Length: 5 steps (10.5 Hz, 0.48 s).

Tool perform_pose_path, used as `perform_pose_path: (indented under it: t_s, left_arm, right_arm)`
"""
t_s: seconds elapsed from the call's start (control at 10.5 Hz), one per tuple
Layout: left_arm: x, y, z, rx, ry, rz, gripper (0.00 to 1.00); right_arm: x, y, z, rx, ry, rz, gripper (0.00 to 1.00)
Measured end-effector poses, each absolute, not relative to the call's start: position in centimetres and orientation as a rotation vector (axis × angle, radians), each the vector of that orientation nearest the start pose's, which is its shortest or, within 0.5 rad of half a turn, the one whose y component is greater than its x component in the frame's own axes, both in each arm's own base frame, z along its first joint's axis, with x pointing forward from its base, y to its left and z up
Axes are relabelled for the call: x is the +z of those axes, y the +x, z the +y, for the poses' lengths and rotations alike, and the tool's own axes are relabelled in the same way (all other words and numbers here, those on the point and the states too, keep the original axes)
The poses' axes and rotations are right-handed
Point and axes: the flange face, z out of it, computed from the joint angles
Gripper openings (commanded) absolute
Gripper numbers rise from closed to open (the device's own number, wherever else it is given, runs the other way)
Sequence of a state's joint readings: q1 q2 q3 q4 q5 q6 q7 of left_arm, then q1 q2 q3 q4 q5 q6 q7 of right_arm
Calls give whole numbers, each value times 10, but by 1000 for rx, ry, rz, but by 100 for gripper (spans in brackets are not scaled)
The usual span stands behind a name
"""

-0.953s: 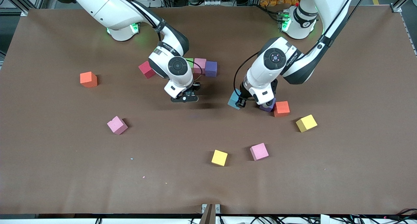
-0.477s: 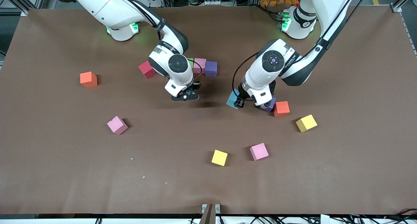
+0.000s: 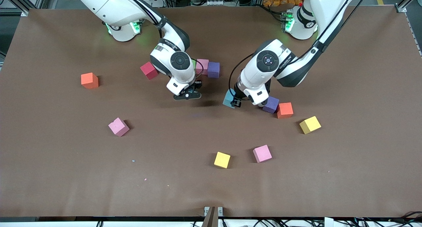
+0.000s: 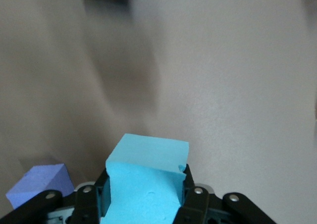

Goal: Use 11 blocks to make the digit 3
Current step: 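Lower both cyan blocks onto the table near the purple block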

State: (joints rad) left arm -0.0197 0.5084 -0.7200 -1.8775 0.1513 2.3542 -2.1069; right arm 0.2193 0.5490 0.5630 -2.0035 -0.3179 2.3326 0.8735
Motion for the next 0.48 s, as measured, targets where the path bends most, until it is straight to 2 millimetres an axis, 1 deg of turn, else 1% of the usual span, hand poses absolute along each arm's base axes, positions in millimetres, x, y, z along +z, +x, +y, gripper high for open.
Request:
perform_pose_path:
  t_s: [0.29, 0.48]
  left_arm:
    - [300, 497, -410, 333, -2550, -2017, 0]
    - [296, 491, -416, 332, -2552, -2000, 0]
  right_arm:
    - [209, 426, 411, 181, -3152, -152, 0]
    - [209, 426, 413, 159, -3133, -152, 0]
